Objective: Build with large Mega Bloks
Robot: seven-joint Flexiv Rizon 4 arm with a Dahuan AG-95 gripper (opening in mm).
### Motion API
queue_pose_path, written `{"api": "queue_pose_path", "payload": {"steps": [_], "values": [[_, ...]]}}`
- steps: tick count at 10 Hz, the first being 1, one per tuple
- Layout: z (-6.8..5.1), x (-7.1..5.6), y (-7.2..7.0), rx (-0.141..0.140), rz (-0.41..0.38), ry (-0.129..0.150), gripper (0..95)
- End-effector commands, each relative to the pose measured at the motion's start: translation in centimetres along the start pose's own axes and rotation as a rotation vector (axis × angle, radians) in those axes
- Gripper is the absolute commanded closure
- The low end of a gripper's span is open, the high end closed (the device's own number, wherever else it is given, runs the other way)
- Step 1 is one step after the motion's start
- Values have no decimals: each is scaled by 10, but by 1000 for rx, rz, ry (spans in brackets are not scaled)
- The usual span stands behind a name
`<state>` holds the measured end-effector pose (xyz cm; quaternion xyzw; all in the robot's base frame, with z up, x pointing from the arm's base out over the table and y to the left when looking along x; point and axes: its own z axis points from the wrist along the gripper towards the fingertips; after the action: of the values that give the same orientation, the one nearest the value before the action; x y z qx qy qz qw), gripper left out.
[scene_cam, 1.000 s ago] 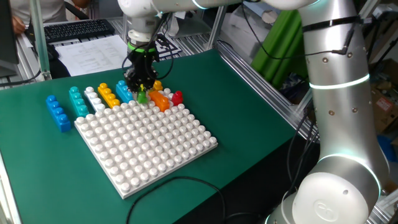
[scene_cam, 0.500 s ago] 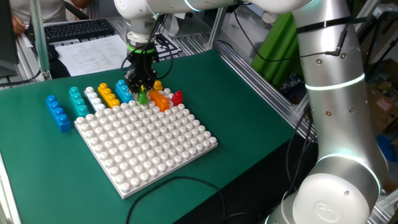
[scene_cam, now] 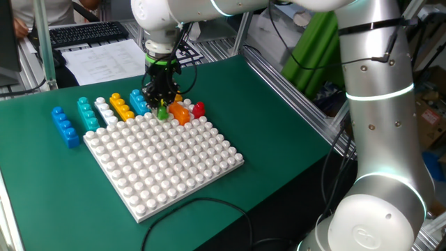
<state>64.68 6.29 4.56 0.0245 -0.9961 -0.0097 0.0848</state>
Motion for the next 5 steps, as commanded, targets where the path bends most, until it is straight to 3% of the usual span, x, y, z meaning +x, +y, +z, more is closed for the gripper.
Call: {"api": "queue_pose_path", "payload": {"steps": [1, 5], "values": [[3, -1, 0, 4, 1, -8, 950], [9, 5, 1, 6, 5, -29, 950]]}}
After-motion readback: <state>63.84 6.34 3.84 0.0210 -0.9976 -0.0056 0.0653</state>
